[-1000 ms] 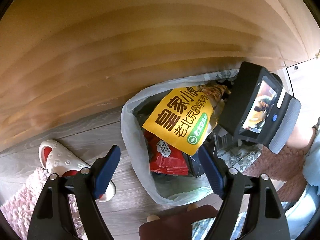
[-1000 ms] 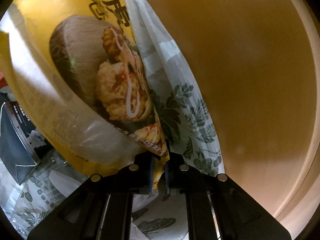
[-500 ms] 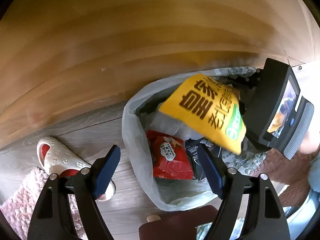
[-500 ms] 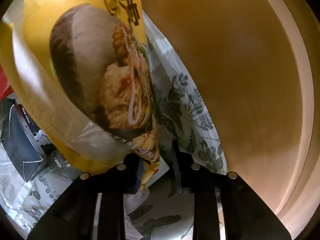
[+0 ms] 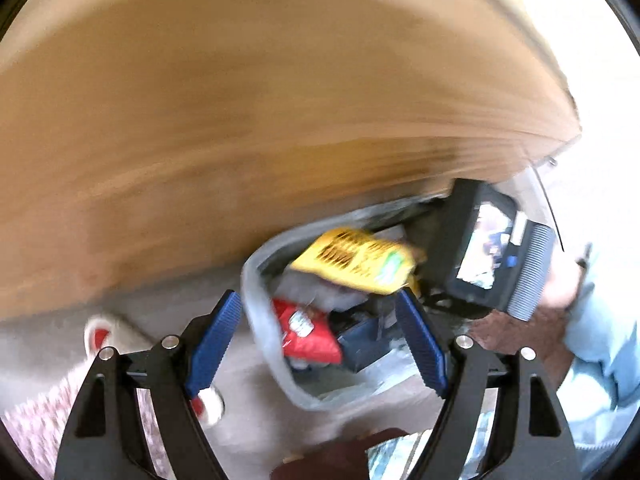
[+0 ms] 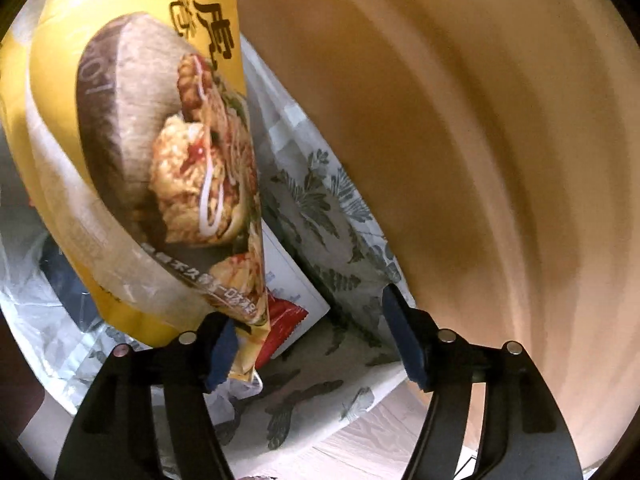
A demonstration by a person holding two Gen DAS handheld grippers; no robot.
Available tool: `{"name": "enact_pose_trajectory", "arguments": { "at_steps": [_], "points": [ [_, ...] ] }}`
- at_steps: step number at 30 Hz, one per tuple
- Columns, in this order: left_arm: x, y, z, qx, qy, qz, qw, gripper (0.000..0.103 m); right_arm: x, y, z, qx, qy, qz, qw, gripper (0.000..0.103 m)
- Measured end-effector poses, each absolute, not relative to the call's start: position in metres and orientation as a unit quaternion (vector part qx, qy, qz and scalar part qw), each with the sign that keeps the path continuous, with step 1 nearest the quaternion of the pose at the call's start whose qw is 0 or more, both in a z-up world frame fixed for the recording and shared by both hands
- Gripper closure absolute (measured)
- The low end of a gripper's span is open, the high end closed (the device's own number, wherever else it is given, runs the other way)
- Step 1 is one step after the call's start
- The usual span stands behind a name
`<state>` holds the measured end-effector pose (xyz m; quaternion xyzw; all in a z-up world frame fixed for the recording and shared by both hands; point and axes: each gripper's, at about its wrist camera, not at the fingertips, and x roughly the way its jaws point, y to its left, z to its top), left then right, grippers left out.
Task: Collect trash
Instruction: 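Open the left tool to drop the red packet while the right tool lowers the yellow bag, then open the right tool to release the yellow bag into the trash bag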
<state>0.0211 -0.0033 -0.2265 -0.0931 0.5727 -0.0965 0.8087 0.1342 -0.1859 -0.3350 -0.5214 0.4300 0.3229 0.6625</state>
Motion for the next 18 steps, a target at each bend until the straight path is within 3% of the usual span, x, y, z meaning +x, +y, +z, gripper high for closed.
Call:
{"name": "enact_pose_trajectory", "arguments": {
  "at_steps": [4,6,8,11,18],
  "points": [
    [0.025,-0.028,-0.22,-0.054,0.556,-0.127,0.819,0.029,0.131,-0.186,-0.332,-0.527,0.424,0.323,0.662,0.038],
    [0.031,-0.035,-0.229,-0.032,0.57,-0.123,0.812,0.048,0.122,-0.182,-0.337,-0.526,0.423,0.324,0.663,0.038],
    [0.04,-0.038,-0.249,-0.034,0.601,-0.119,0.79,0.079,0.118,-0.184,-0.342,-0.527,0.421,0.324,0.663,0.038],
    [0.05,-0.039,-0.272,-0.044,0.627,-0.124,0.768,0.103,0.099,-0.184,-0.354,-0.53,0.411,0.331,0.663,0.038],
    [0.062,-0.036,-0.317,-0.044,0.67,-0.108,0.733,0.103,0.089,-0.185,-0.35,-0.509,0.411,0.357,0.667,0.038]
  ]
}}
